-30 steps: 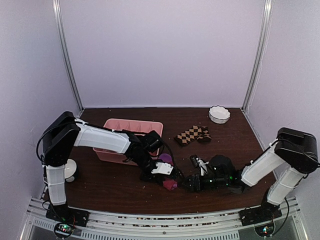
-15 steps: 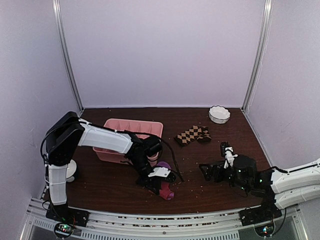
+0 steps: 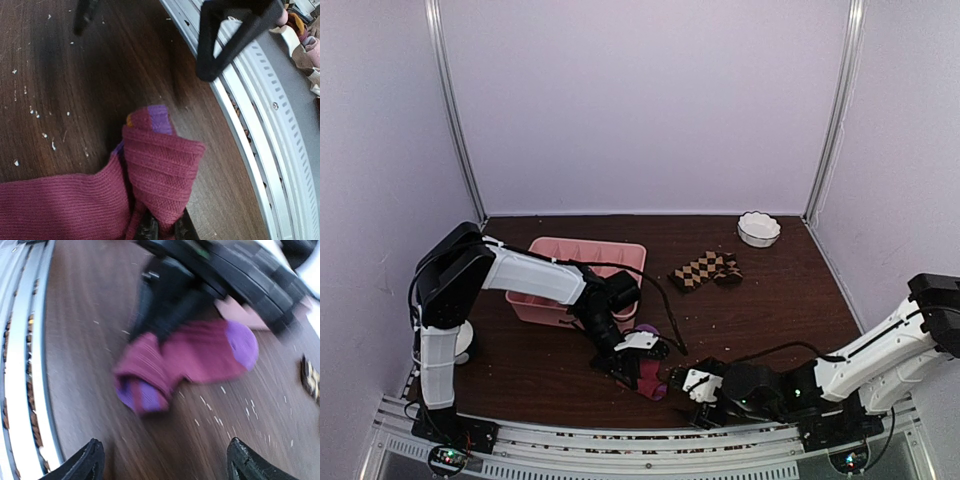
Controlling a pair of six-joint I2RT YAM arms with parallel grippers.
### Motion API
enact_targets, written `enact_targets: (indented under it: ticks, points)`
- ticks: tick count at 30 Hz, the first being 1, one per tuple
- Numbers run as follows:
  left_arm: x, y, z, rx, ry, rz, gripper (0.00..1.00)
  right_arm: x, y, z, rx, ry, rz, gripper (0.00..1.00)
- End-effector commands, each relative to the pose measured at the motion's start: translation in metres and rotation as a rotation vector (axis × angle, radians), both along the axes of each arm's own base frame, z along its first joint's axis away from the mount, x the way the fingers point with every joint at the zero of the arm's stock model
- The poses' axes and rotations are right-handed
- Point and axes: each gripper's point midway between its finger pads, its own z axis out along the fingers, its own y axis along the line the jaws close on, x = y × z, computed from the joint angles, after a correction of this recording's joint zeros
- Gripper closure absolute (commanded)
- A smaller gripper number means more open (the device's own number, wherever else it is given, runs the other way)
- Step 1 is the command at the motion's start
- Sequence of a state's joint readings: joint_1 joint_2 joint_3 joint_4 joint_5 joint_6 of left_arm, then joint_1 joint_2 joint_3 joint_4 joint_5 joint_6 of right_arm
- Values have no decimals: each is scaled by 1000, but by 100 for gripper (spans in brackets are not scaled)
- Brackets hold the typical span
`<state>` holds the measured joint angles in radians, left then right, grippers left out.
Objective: Roll the socks
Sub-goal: Roll the sock at the center of the board.
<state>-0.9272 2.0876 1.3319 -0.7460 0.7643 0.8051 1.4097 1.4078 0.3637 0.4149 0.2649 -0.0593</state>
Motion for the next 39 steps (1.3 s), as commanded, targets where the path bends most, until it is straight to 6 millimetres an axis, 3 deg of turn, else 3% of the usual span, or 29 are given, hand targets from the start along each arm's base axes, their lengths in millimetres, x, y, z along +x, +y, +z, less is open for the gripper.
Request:
enact_targets:
  ticks: [1,8,18,24,26,28,32,34,37,39]
  points:
    - [-7,29,-34,175,23,4,100,-9,38,5,-88,-156,147,15]
    - [-4,28,-32,171,22,6,100,-5,64,0,-164,-239,202,20]
    - [-9,29,-29,161,49,-22,100,13,69,-20,-245,-309,143,52]
    - [-9,29,-29,162,48,-32,100,18,72,-15,-221,-306,122,78]
    - [-7,28,-29,163,38,-33,95,16,73,-15,-222,-287,130,86]
    - [-5,27,-29,163,26,-30,82,14,72,-15,-216,-266,130,93]
    - [2,23,-25,143,-17,-12,64,6,66,-22,-214,-187,138,99]
    - [7,21,-20,135,-39,-1,49,1,61,-27,-213,-133,136,100]
    - [21,18,-3,102,-75,41,32,-4,54,-36,-200,-13,121,100]
    - [30,14,19,48,-93,70,31,-9,51,-41,-186,64,117,100]
